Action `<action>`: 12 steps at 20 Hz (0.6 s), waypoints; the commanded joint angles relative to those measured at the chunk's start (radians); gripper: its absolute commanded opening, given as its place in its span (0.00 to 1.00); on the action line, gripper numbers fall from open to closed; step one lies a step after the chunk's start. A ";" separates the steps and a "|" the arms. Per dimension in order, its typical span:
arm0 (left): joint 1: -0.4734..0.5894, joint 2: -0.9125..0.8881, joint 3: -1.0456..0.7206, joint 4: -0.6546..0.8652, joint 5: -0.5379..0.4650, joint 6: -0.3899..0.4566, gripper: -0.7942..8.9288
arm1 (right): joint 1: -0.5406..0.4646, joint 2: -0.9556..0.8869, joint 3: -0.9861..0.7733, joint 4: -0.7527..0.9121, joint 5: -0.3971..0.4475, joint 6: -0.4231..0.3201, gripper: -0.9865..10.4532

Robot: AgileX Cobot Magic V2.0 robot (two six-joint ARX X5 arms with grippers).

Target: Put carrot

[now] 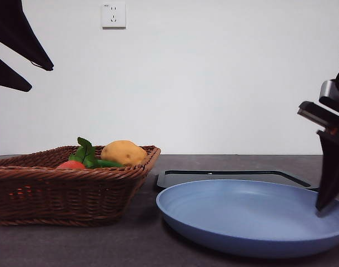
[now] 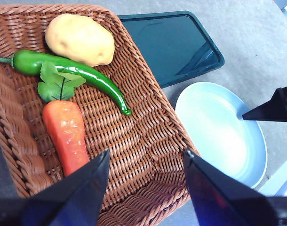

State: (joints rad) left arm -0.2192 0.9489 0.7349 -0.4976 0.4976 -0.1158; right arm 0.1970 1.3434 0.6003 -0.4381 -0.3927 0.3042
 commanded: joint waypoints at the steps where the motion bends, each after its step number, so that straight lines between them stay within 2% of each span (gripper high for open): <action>1: -0.005 0.005 0.013 0.010 -0.001 0.008 0.37 | 0.003 0.032 0.013 0.008 0.006 0.008 0.11; 3: -0.005 0.005 0.013 0.010 0.000 0.008 0.37 | 0.002 0.037 0.013 0.008 0.006 0.009 0.09; 7: -0.034 0.006 0.013 0.011 -0.015 0.008 0.43 | 0.002 -0.021 0.013 -0.026 0.003 0.011 0.09; 12: -0.133 0.059 0.061 -0.011 -0.278 0.024 0.43 | 0.000 -0.171 0.013 -0.130 0.006 0.007 0.09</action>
State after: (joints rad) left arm -0.3470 0.9985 0.7803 -0.5175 0.2314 -0.1074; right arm 0.1951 1.1652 0.6041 -0.5770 -0.3836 0.3065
